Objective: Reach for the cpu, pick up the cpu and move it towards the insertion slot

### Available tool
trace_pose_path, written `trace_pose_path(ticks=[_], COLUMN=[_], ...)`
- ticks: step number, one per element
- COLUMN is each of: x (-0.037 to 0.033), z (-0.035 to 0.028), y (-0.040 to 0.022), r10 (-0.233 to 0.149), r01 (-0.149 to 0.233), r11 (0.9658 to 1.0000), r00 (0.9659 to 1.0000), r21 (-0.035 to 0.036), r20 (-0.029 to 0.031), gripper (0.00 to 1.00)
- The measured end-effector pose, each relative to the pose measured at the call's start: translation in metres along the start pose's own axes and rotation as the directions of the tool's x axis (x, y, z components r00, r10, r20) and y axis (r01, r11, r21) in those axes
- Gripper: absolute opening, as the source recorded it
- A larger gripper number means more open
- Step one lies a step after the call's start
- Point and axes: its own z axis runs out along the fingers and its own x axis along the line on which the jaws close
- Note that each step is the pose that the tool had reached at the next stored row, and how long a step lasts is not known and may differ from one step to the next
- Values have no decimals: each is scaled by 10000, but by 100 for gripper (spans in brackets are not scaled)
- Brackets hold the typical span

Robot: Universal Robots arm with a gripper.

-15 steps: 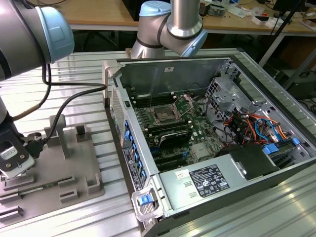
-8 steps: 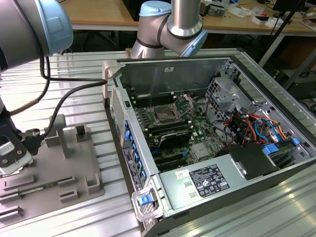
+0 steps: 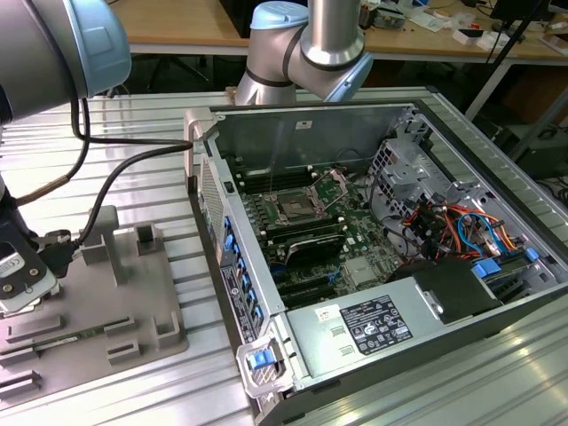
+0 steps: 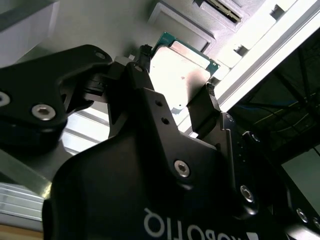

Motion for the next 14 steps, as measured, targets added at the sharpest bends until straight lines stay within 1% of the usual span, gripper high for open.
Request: trace_pose_path(ticks=[3, 9, 14], x=[1, 2, 3], z=[-16, -74, -76], y=[0, 2, 2], r10=[0, 0, 0], r01=[0, 0, 0], r11=[10000, 10000, 10000], r00=[10000, 10000, 10000], r21=[0, -1, 0], r20=[-1, 1, 0], gripper=[55, 55, 55])
